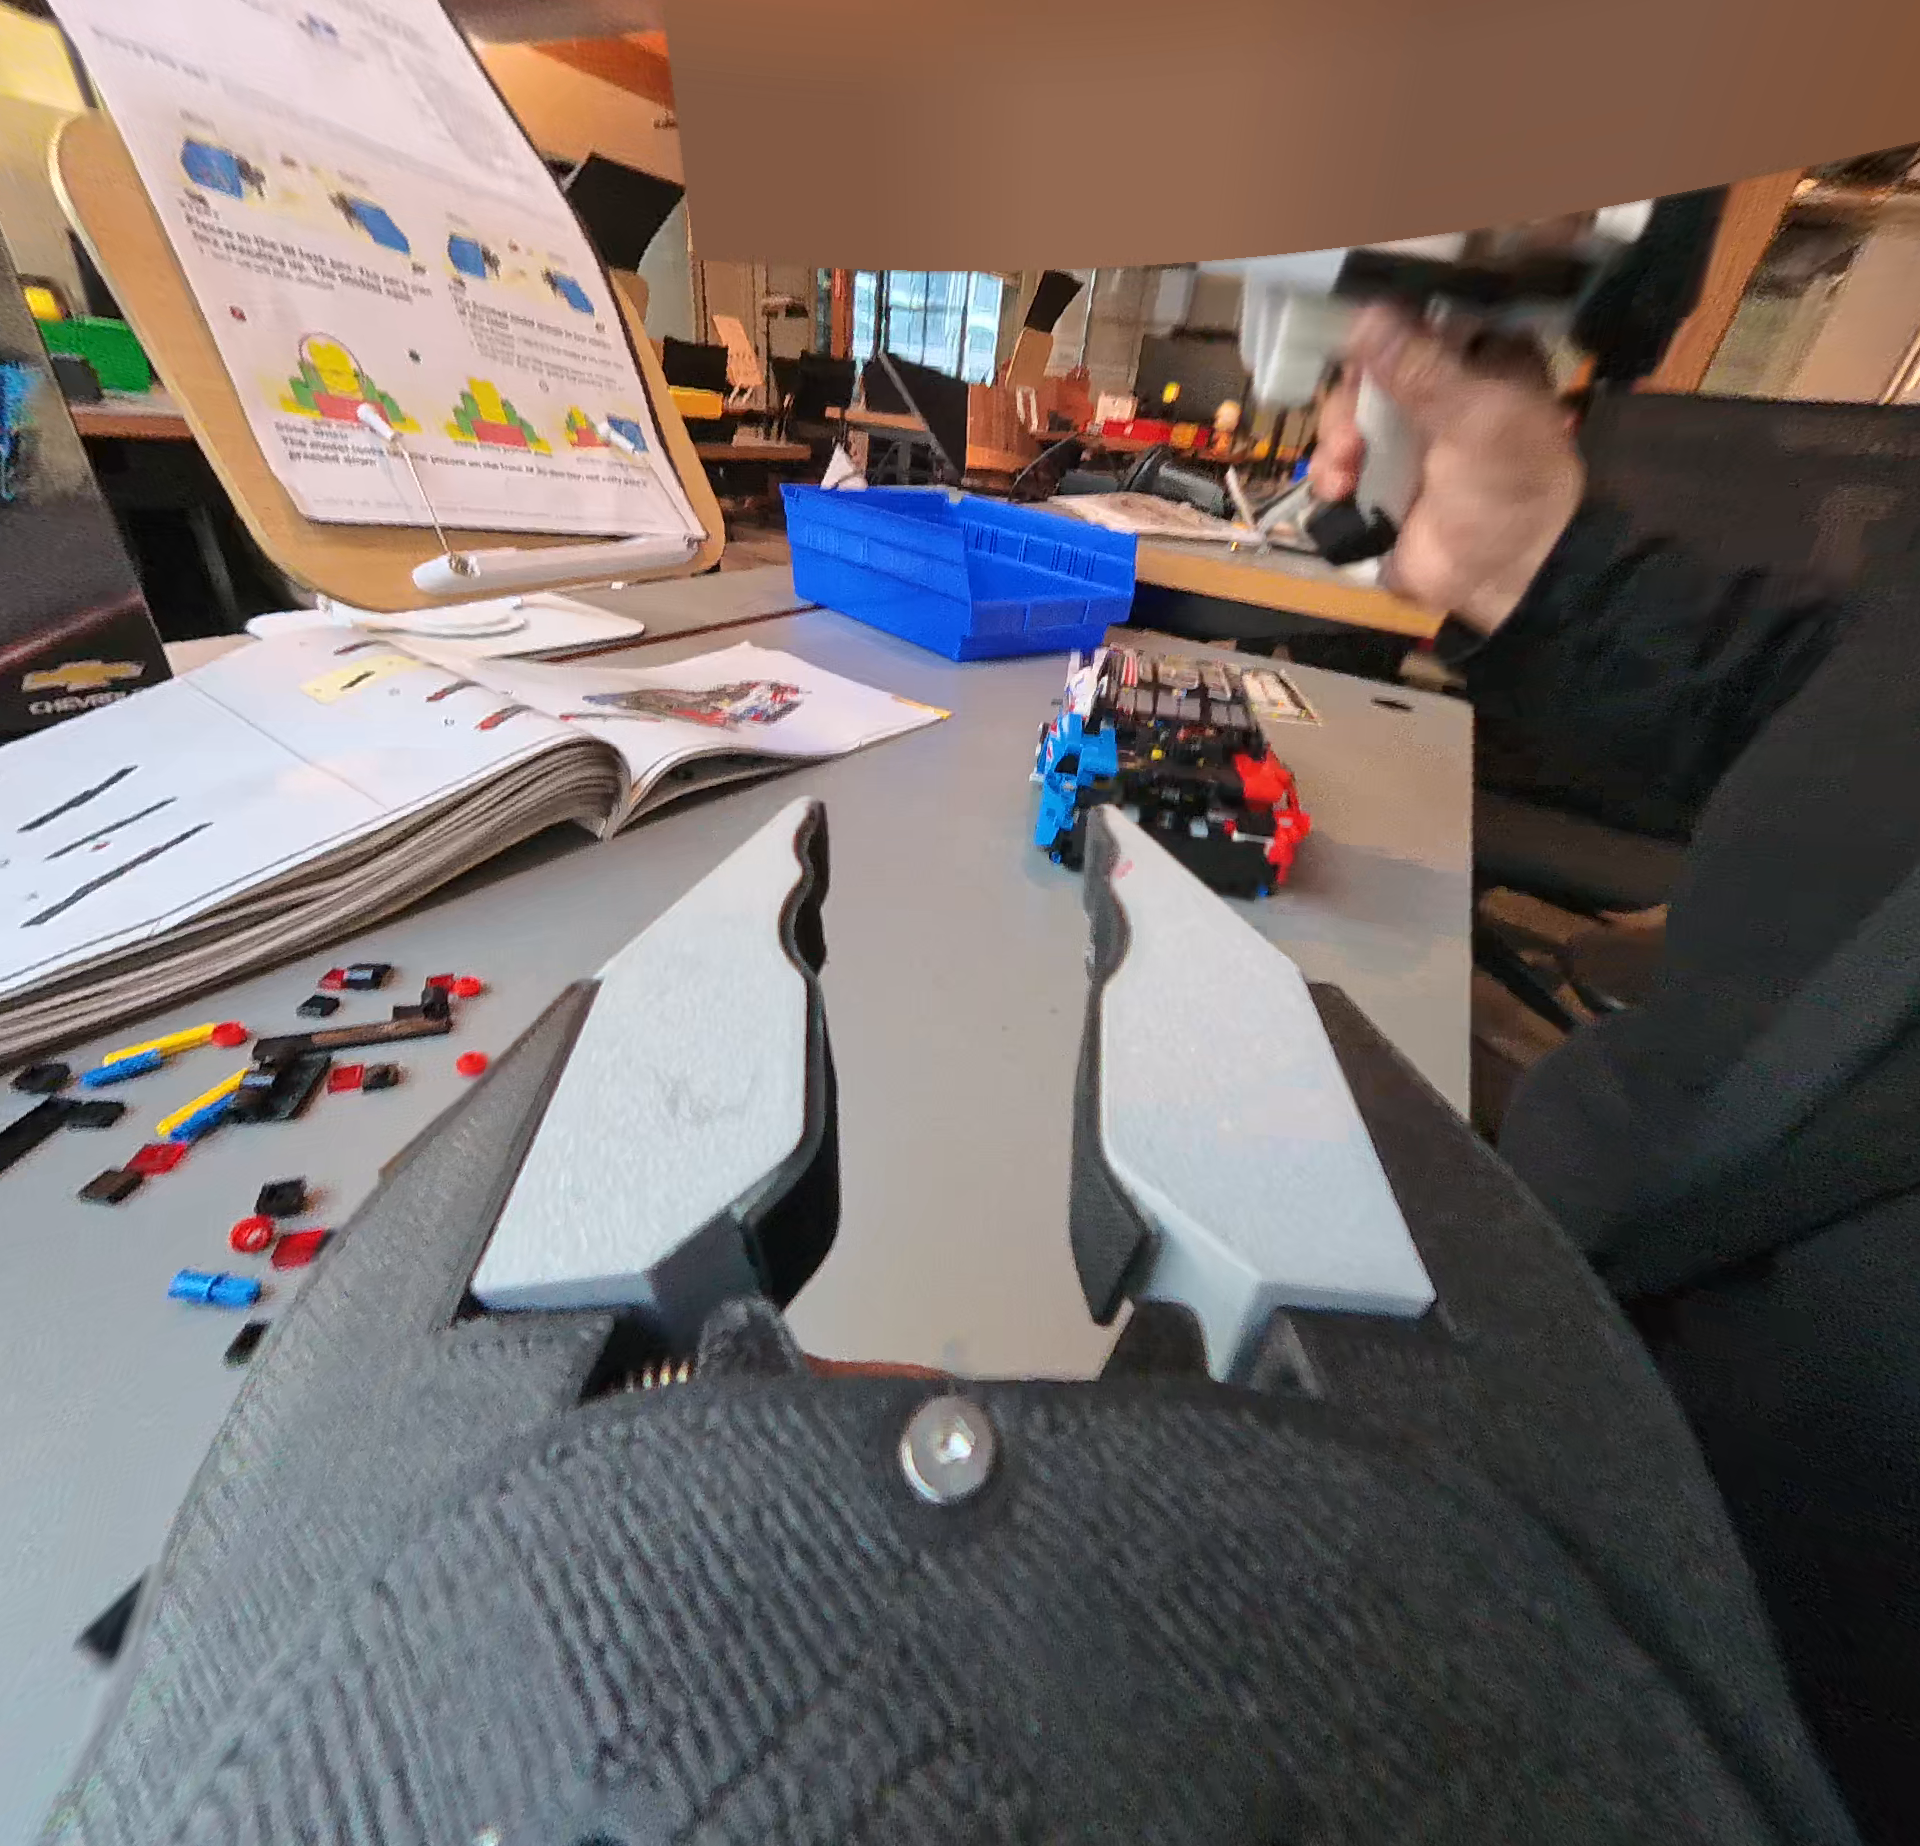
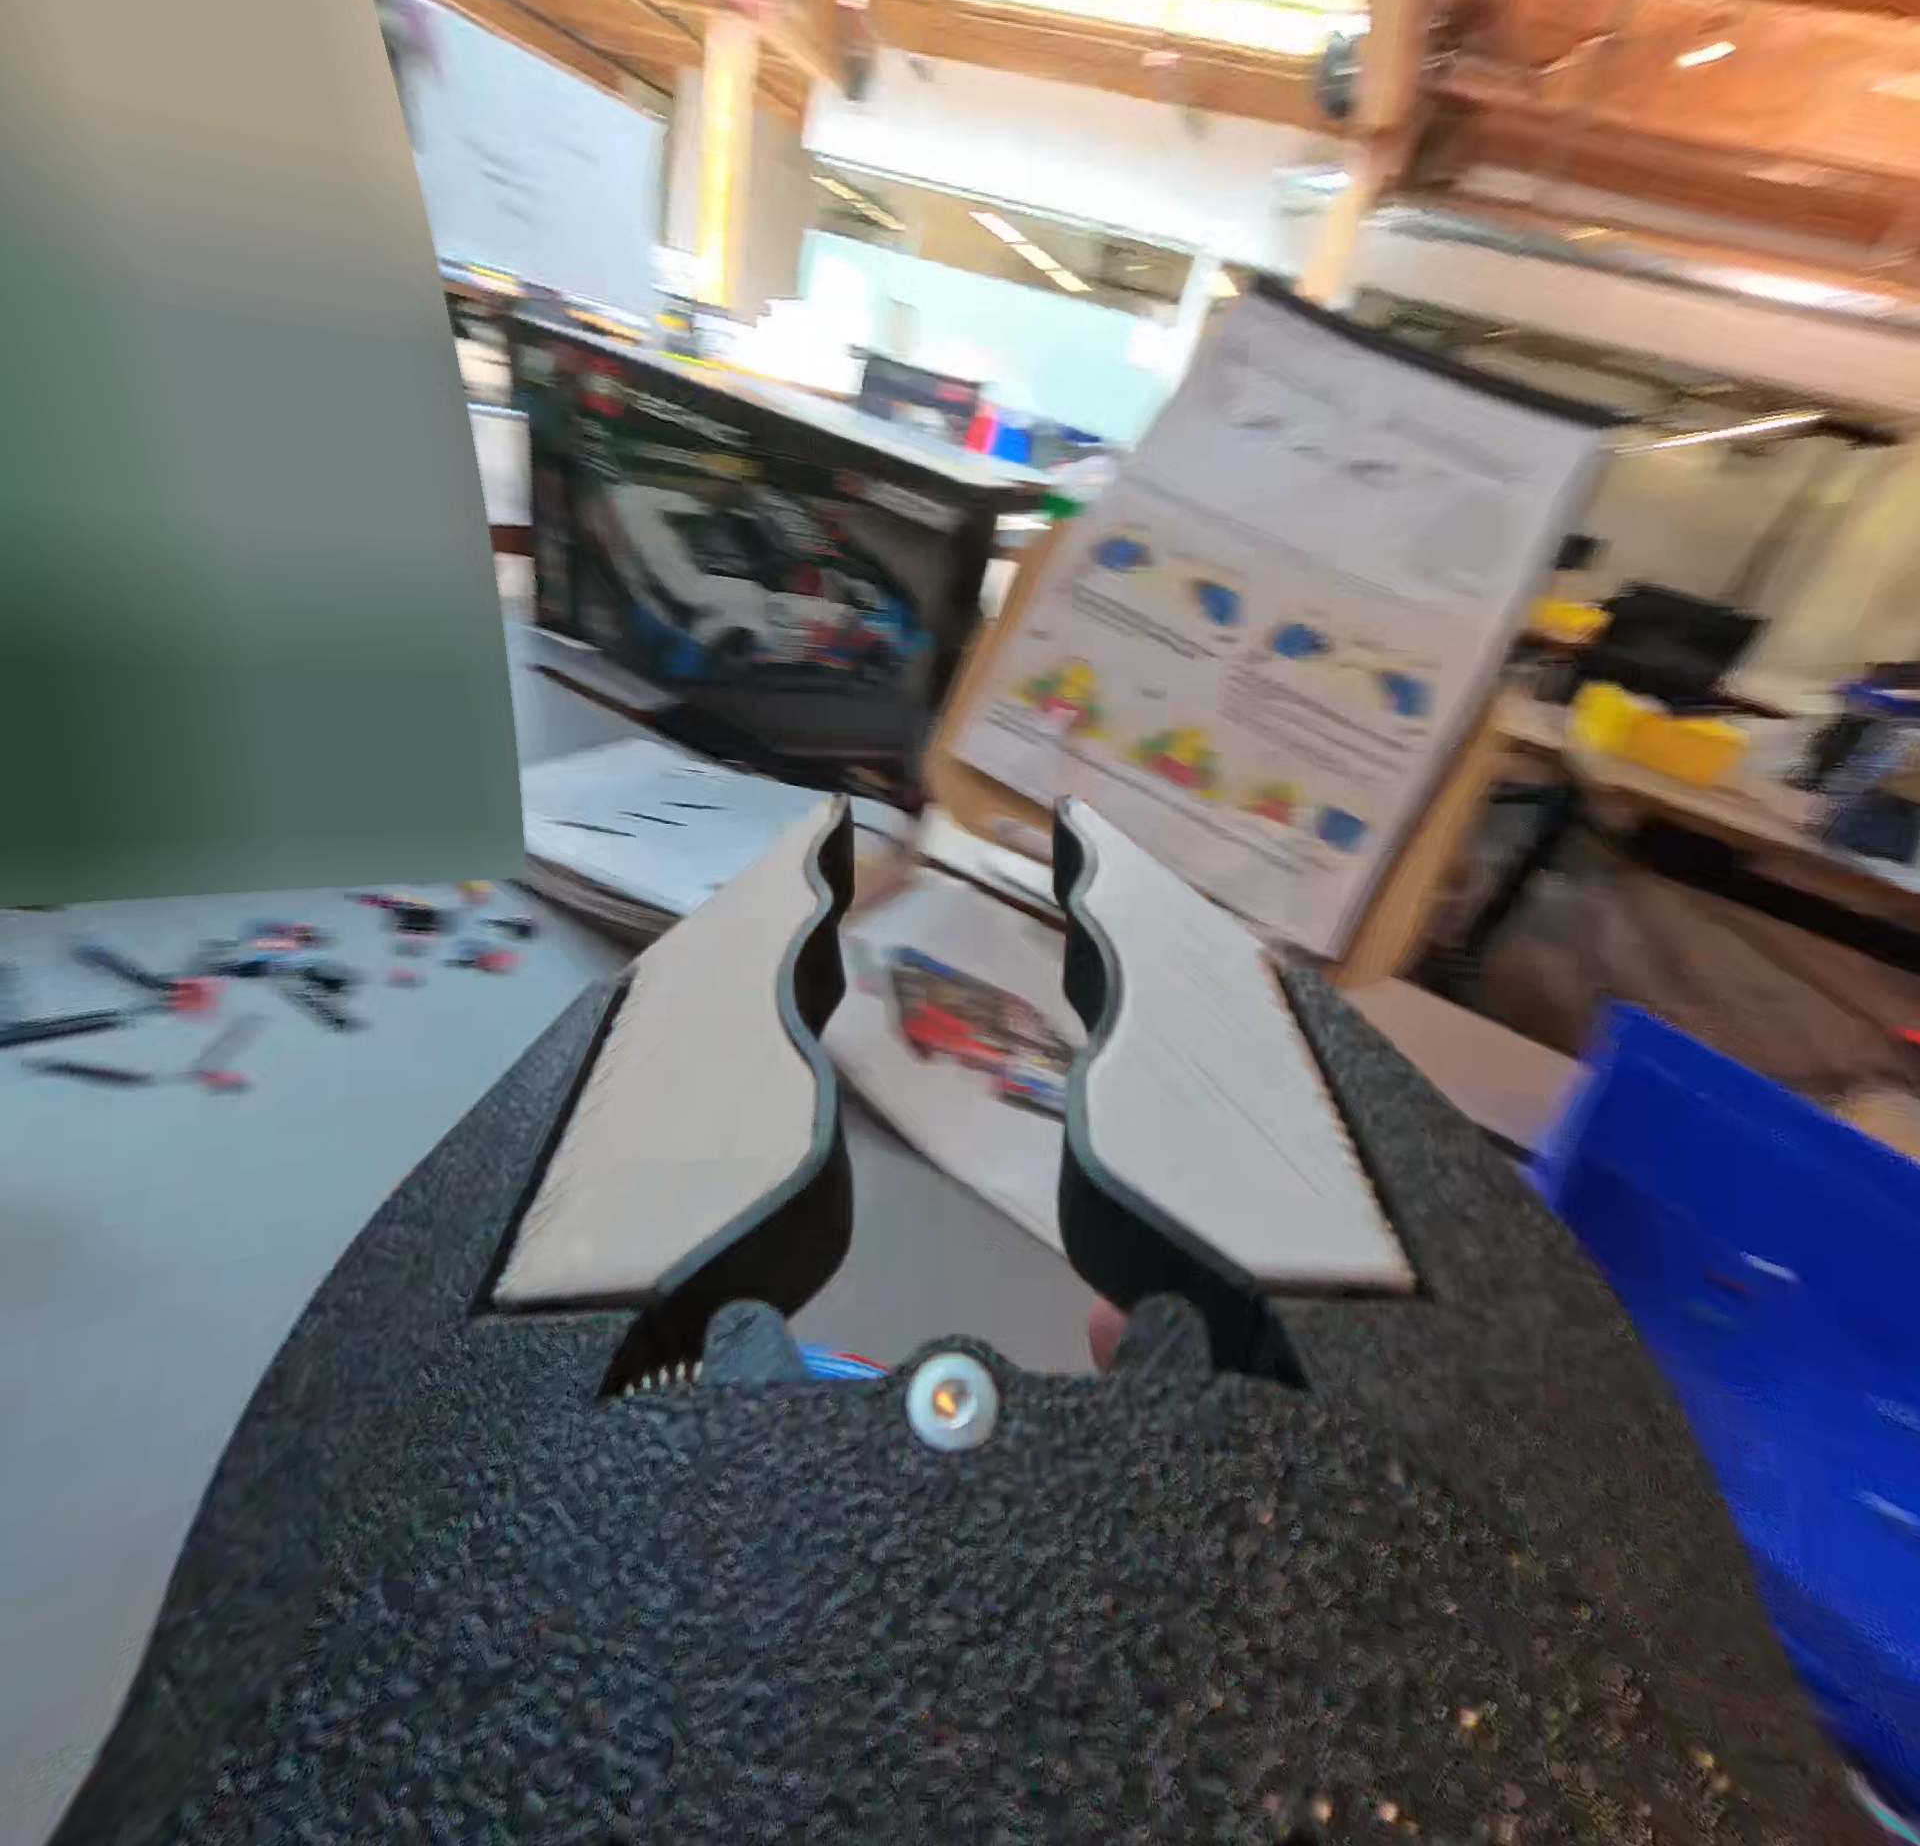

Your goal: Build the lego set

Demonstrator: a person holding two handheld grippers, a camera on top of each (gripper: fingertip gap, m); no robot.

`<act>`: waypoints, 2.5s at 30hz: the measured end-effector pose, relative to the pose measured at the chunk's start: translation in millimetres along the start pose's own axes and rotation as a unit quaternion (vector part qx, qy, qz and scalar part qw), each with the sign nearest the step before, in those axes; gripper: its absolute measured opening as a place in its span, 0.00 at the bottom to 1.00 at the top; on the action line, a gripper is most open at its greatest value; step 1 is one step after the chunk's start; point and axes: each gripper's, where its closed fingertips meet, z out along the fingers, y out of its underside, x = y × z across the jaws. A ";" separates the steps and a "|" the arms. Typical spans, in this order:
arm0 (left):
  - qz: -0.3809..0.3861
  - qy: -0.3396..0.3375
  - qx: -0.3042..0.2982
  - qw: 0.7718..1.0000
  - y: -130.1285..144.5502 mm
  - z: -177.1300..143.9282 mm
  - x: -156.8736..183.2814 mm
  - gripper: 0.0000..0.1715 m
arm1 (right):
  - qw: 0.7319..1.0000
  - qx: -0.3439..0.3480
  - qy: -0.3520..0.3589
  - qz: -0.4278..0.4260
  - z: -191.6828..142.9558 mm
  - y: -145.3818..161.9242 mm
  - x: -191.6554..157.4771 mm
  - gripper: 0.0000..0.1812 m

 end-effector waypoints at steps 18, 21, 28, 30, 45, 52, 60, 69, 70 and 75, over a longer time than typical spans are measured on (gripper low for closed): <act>0.060 -0.117 -0.216 0.967 56.6 -95.7 -4.3 0.29 | 0.835 -0.378 -0.374 -0.140 139.7 177.3 -275.2 0.10; 0.056 -0.110 -0.210 0.970 50.5 -95.7 -1.8 0.29 | 0.831 -0.382 -0.381 -0.136 142.3 175.7 -275.8 0.11; 0.028 -0.105 -0.200 0.974 52.1 -98.7 -8.3 0.29 | 0.800 -0.413 -0.423 -0.104 141.7 183.9 -289.2 0.04; 0.023 -0.102 -0.195 0.975 52.5 -99.7 -8.4 0.29 | 0.795 -0.422 -0.424 -0.102 137.1 185.0 -285.5 0.04; -0.015 -0.095 -0.205 0.974 54.1 -95.8 -14.3 0.29 | 0.775 -0.484 -0.391 -0.110 29.3 194.3 -233.8 0.11; 0.007 -0.117 -0.204 0.972 45.8 -99.1 -28.2 0.30 | 0.828 -0.393 -0.392 -0.075 47.3 153.5 -228.8 0.13; 0.022 -0.160 -0.294 0.942 59.5 -135.3 -61.5 0.28 | 0.920 -0.160 -0.355 0.040 63.4 82.0 -229.9 0.13; 0.017 -0.173 -0.339 0.925 79.2 -147.6 -69.4 0.29 | 0.920 -0.132 -0.369 0.015 35.6 108.1 -275.2 0.16; 0.018 -0.174 -0.338 0.925 80.4 -148.0 -69.1 0.29 | 0.919 -0.132 -0.370 0.010 33.5 111.0 -279.4 0.17; 0.020 -0.189 -0.342 0.920 82.2 -148.8 -74.3 0.30 | 0.918 -0.129 -0.376 -0.013 27.0 120.8 -294.7 0.17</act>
